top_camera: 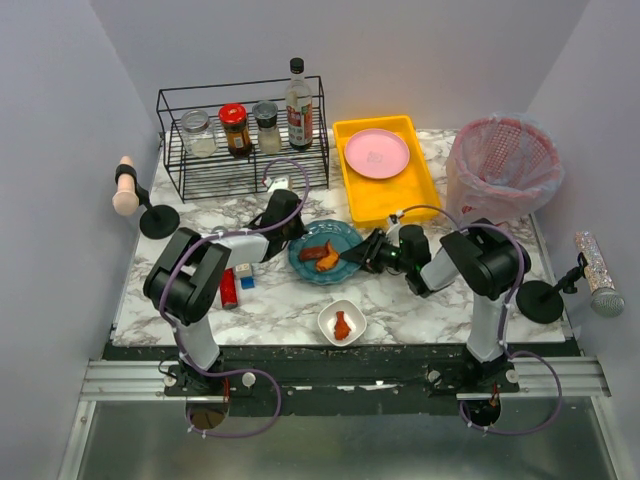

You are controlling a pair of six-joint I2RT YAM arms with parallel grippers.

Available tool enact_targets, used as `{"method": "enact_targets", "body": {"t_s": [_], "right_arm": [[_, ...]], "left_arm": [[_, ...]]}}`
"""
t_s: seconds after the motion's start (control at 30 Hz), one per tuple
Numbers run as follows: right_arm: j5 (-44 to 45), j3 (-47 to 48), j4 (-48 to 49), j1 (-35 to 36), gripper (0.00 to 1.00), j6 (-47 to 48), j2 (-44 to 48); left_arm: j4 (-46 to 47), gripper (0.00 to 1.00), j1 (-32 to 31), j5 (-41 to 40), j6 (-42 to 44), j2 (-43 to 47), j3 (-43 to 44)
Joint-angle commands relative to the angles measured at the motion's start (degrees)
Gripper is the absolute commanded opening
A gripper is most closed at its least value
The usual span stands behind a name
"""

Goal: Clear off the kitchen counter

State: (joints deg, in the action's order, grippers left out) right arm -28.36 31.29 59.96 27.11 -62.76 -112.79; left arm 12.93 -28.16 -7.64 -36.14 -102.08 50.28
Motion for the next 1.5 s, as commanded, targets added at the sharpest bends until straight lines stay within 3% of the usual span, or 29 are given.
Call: {"method": "enact_targets", "body": {"t_s": [0.0,0.3,0.37,0.57,0.67,1.2,1.47], "right_arm": [[0.7,-2.2,-5.0,0.3,0.36,0.5,-3.0],[0.8,-4.9,-0.3,0.3,0.01,-2.0,-1.7],[0.5,-5.5,0.6,0.3,0.01,-2.7,-1.3],[0.3,-6.9,1.6,0.3,0.01,-4.1,0.7],[0.0,-6.9,1.6,0.2,0.01,-4.8,1.5],[0.0,-5.1,-2.8,0.2,0.01,-9.0,11.7],[0.3,-3.3,-6.7,0.2,0.01,-10.1,18.2]], "left_arm": [[-18.1,0.00,-2.5,3.5,-0.1,-5.1,-5.7],[-20.0,0.00,-2.5,2.8,0.3,-2.0,-4.8],[-21.0,0.00,-2.4,2.2,0.3,-1.4,-4.2],[-23.6,0.54,-2.3,1.2,0.7,2.1,-2.7],[-25.7,0.67,-2.2,0.3,0.7,4.3,-1.2],[-38.9,0.86,3.1,-5.3,4.0,24.0,8.6],[-41.8,0.87,4.7,-5.4,5.3,29.5,11.1]]}}
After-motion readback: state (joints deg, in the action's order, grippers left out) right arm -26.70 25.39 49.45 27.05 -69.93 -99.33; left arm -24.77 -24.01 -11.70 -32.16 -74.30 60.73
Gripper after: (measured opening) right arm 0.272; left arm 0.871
